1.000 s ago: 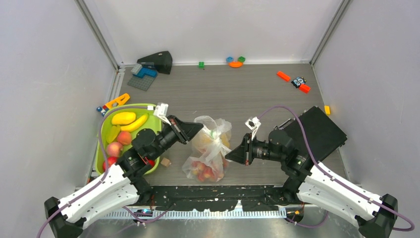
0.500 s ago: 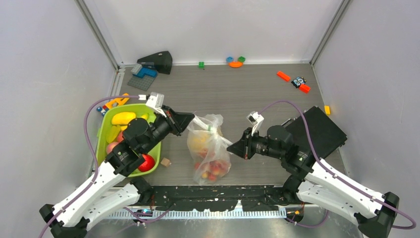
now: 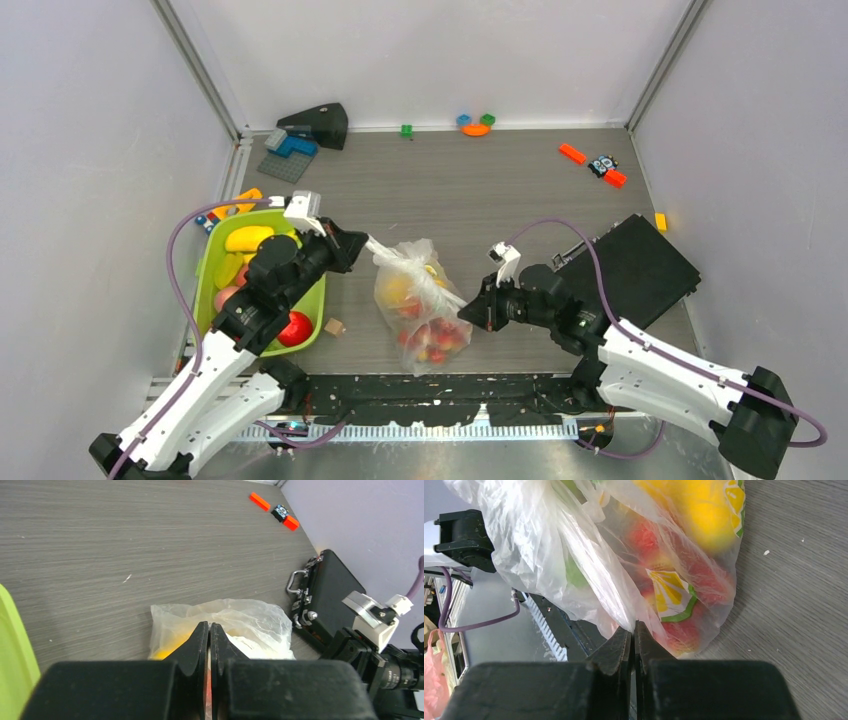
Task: Place the fake fruits into the plastic bag and tie a complex knot
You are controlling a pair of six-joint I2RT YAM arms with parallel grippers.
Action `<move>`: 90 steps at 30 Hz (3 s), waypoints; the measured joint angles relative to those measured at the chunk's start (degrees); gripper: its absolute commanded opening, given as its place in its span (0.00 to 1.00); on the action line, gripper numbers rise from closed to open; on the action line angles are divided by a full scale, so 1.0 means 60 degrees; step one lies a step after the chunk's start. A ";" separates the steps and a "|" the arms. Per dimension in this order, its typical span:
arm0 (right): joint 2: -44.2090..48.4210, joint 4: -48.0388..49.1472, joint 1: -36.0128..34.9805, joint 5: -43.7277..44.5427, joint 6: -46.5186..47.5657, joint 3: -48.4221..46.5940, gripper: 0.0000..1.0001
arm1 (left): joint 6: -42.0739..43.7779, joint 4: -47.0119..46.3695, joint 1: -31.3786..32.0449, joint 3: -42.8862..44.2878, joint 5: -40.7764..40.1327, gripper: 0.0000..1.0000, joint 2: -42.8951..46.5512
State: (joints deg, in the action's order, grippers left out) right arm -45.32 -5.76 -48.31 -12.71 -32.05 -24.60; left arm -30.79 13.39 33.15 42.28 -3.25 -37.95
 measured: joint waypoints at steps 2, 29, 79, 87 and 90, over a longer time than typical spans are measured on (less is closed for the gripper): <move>-0.0051 0.0098 0.0000 0.0000 0.0000 0.0025 0.05 | 0.0153 0.0036 -0.0117 0.0000 -0.0076 0.00 -0.0011; -0.0138 0.1570 0.0000 -0.1727 0.0047 0.0623 0.05 | -0.2787 -0.1559 -0.0361 -0.2055 0.0503 0.77 0.0637; -0.0619 -0.0226 -0.0219 0.6867 0.3942 -0.3144 0.05 | 0.0470 -0.2087 -0.0229 0.0648 0.0535 0.00 -0.1162; -0.3231 0.2641 0.0991 0.8626 0.4758 -0.2812 0.05 | 0.0408 -0.3293 -0.0273 -0.0943 -0.0816 0.00 -0.1064; -0.4186 0.3300 0.1701 0.8440 0.4605 -0.2259 0.05 | 0.0076 -0.3519 -0.0721 -0.1843 -0.0896 0.00 -0.1202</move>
State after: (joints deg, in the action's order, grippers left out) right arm -70.43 14.04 -38.11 37.93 -4.43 -38.15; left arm -30.33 -7.73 28.82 31.22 -8.62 -45.17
